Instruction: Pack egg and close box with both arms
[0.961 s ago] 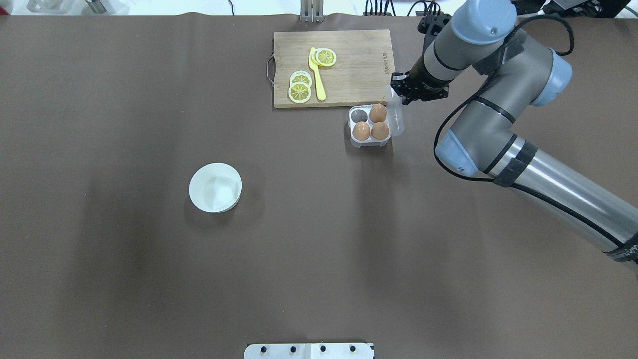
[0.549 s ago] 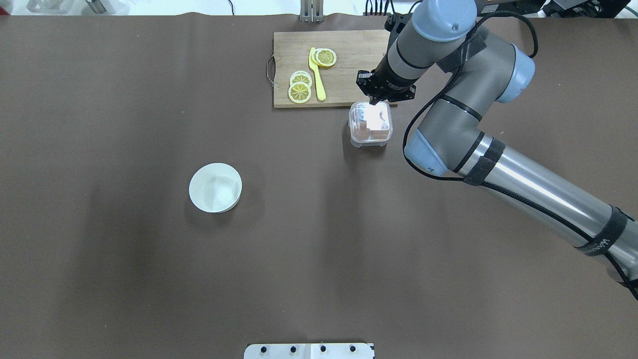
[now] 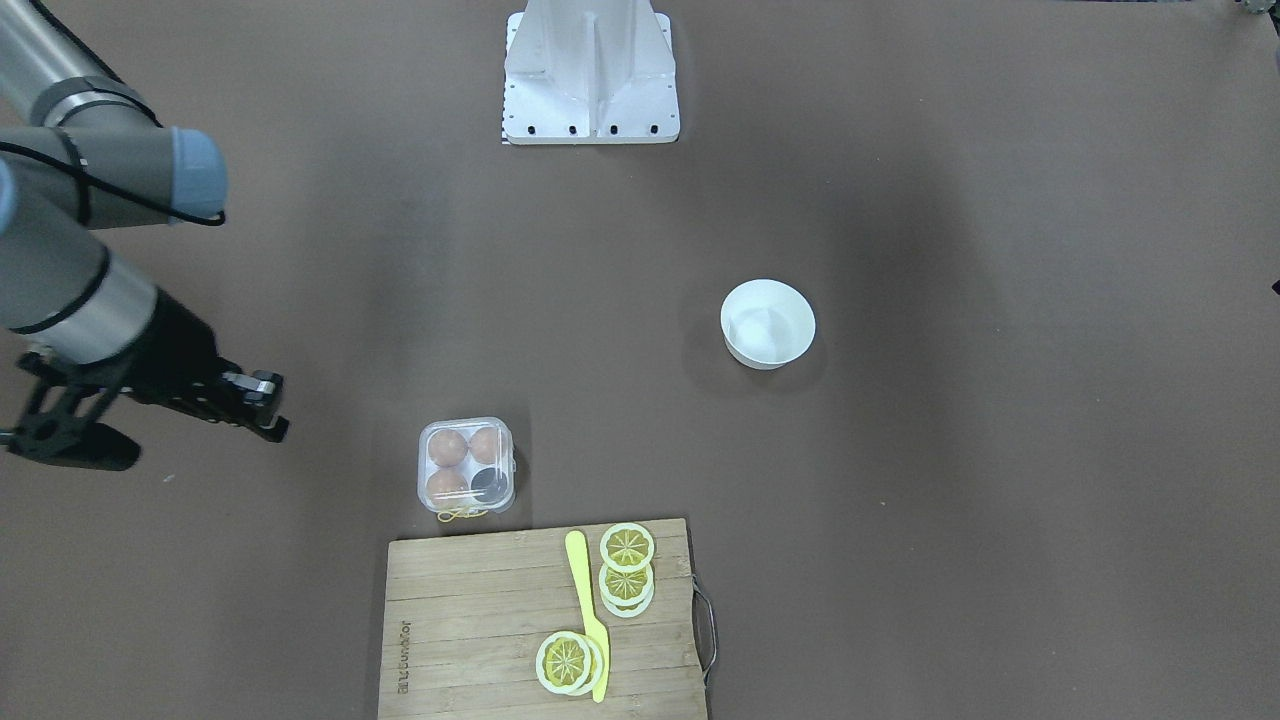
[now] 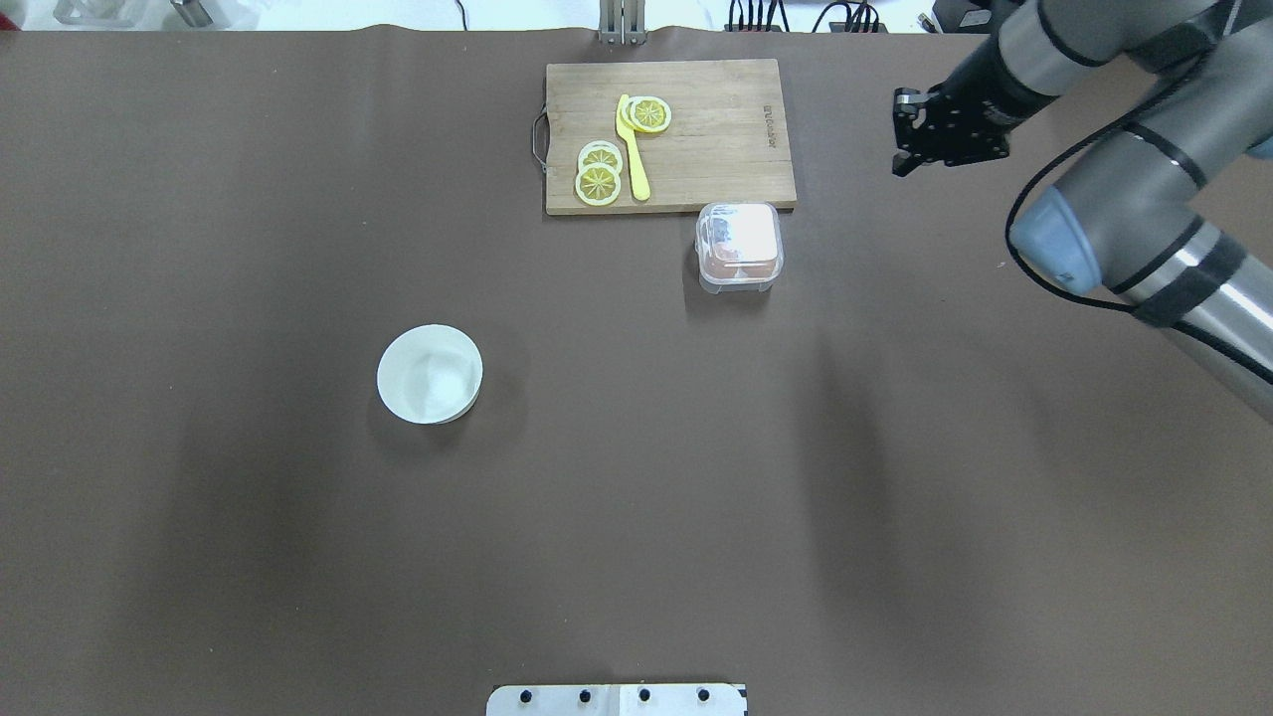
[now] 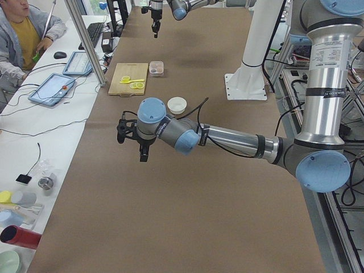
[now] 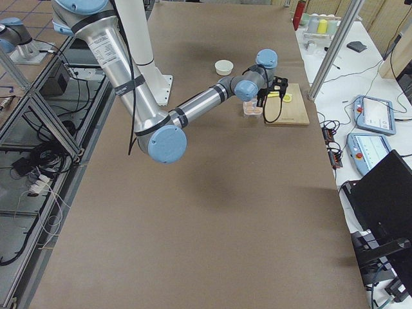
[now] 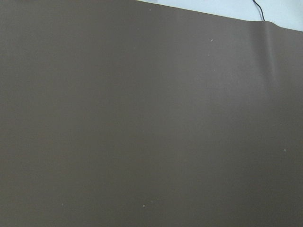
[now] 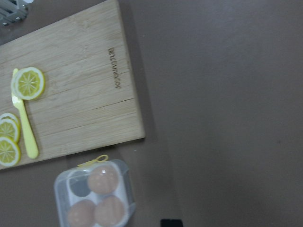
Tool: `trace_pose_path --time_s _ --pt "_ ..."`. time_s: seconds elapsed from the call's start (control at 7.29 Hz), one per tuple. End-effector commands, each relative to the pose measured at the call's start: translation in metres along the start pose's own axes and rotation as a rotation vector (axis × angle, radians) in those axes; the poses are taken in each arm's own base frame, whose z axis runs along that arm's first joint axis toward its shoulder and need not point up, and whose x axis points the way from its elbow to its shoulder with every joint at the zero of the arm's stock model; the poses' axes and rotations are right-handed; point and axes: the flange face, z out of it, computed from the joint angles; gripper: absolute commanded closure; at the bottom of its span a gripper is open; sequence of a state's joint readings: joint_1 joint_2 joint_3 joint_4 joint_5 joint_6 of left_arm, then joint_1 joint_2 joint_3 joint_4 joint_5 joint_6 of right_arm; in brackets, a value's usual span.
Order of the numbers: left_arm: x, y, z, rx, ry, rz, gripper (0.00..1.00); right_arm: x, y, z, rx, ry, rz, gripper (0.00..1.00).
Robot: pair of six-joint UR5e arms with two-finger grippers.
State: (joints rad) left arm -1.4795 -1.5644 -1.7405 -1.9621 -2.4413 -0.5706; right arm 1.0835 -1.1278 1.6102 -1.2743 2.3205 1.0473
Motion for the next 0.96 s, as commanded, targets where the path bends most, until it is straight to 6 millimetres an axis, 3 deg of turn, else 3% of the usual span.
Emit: trace_pose_path --time_s 0.0,0.14,0.27,0.55,0.69,0.82 --pt "-0.028 0.031 0.009 -0.046 -0.023 -0.054 0.02 0.158 -0.008 -0.047 0.028 0.067 -0.114 1.0" --pt "-0.036 0.045 0.011 -0.076 -0.001 -0.047 0.02 0.23 -0.005 -0.059 0.02 0.115 -0.204 1.0" --pt "-0.05 0.07 0.009 -0.102 0.007 -0.009 0.02 0.278 -0.001 -0.073 -0.008 0.16 -0.239 1.0" --pt "-0.061 0.079 0.023 -0.175 -0.027 -0.065 0.02 0.336 0.012 -0.081 -0.067 0.212 -0.305 1.0" --pt "-0.074 0.081 0.024 -0.183 -0.044 0.001 0.02 0.348 0.017 -0.08 -0.076 0.218 -0.298 0.82" --pt "-0.095 0.079 0.019 -0.176 -0.068 0.095 0.02 0.369 0.027 -0.097 -0.055 0.214 -0.26 0.01"
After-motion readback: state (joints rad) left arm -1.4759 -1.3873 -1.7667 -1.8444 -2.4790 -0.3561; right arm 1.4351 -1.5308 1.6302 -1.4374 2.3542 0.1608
